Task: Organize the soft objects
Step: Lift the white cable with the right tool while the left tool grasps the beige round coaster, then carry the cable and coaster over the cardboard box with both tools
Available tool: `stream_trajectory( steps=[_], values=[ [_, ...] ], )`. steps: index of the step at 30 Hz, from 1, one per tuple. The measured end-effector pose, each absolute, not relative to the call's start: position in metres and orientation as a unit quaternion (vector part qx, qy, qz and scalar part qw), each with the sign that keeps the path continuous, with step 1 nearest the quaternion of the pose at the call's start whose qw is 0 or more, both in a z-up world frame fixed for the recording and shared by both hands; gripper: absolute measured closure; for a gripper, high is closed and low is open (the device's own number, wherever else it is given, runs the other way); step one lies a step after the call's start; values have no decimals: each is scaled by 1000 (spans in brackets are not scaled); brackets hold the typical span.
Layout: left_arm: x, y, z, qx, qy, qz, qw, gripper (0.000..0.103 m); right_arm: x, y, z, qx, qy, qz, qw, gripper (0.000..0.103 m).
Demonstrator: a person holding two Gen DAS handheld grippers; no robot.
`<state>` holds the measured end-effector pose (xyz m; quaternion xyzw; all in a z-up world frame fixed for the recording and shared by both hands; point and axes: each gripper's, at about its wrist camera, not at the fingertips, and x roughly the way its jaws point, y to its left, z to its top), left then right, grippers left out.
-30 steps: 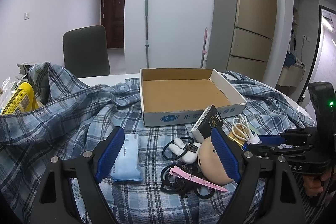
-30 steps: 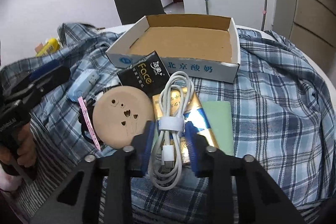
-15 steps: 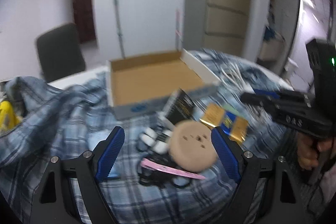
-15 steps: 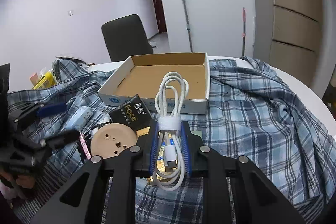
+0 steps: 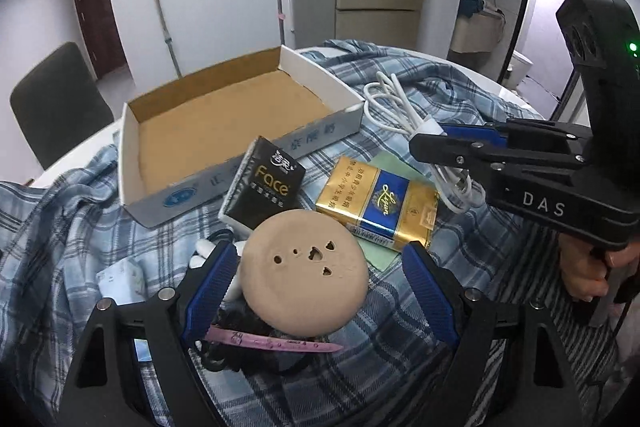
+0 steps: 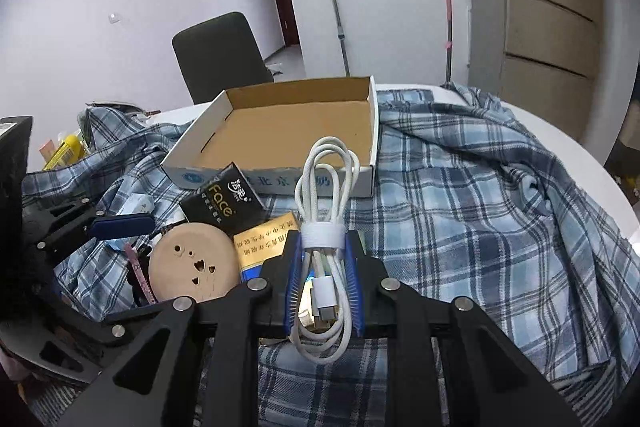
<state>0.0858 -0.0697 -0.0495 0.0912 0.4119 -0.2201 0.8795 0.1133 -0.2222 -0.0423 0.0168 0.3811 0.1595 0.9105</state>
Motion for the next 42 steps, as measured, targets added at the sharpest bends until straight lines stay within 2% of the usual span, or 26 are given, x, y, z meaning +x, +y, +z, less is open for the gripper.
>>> stream_trajectory(
  steps=[8, 15, 19, 28, 30, 37, 42],
  values=[
    [97, -68, -63, 84, 432, -213, 873, 24, 113, -222, -43, 15, 386, 162, 908, 83],
    [98, -82, -69, 149, 442, -215, 858, 22, 114, -221, -44, 17, 390, 164, 906, 83],
    [98, -91, -75, 185, 447, -215, 848, 17, 115, -221, -46, 19, 394, 165, 904, 83],
    [98, -93, -81, 193, 445, -204, 850, 17, 116, -220, -47, 16, 397, 165, 903, 83],
    [97, -94, -86, 194, 443, -201, 852, 20, 116, -220, -47, 16, 398, 165, 902, 83],
    [93, -69, -71, 128, 411, -205, 879, 24, 116, -221, -47, 17, 393, 169, 904, 83],
    [69, -46, -45, 88, 316, -172, 929, 24, 113, -222, -45, 14, 380, 164, 910, 83]
  ],
)
